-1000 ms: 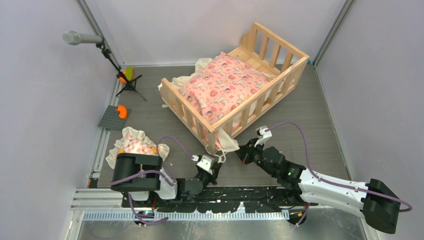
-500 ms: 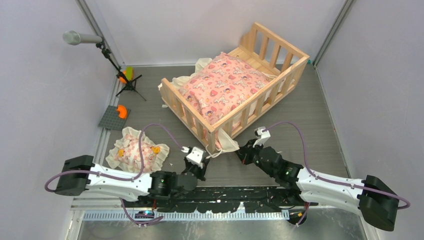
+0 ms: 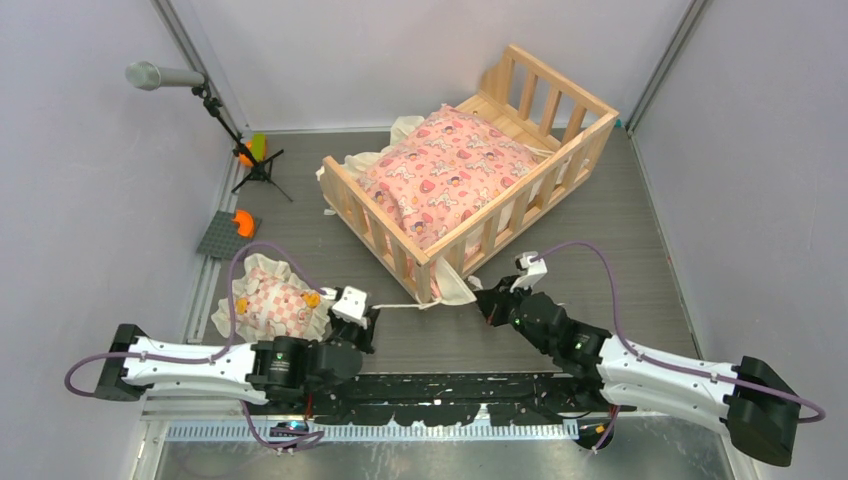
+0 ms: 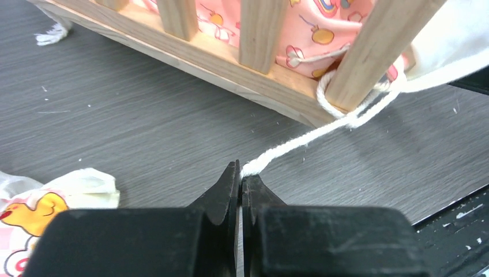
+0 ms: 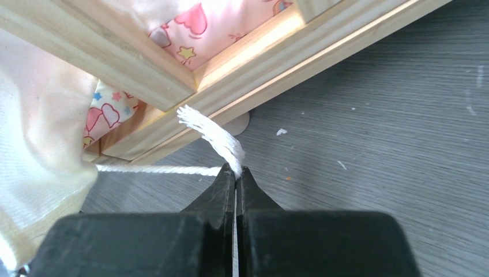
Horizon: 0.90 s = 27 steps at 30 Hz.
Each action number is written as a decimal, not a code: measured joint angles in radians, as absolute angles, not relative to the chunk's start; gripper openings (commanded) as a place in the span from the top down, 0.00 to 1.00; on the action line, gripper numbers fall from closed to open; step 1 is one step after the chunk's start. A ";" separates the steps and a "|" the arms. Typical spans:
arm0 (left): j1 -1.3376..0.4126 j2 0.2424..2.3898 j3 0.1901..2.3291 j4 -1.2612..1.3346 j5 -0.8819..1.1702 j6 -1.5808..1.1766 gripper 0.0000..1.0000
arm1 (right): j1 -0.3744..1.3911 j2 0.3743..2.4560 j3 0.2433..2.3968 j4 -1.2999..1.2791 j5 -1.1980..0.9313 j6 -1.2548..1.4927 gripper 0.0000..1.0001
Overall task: Set up the pet bed
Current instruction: Tie the ropes to the bed frame.
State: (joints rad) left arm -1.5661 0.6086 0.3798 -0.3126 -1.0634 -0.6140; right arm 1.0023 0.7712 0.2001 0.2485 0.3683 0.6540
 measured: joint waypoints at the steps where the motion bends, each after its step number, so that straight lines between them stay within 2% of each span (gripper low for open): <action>1: -1.566 0.592 0.384 -0.321 -1.068 -0.606 1.00 | 1.002 0.752 0.200 0.229 0.385 0.657 1.00; 12: -1.566 0.538 0.419 -0.351 -1.132 -0.505 1.00 | 1.007 0.521 0.202 -0.025 0.561 0.727 1.00; 27: -1.526 0.561 0.422 -0.332 -1.142 -0.434 1.00 | 1.014 0.506 0.237 -0.214 0.668 0.847 1.00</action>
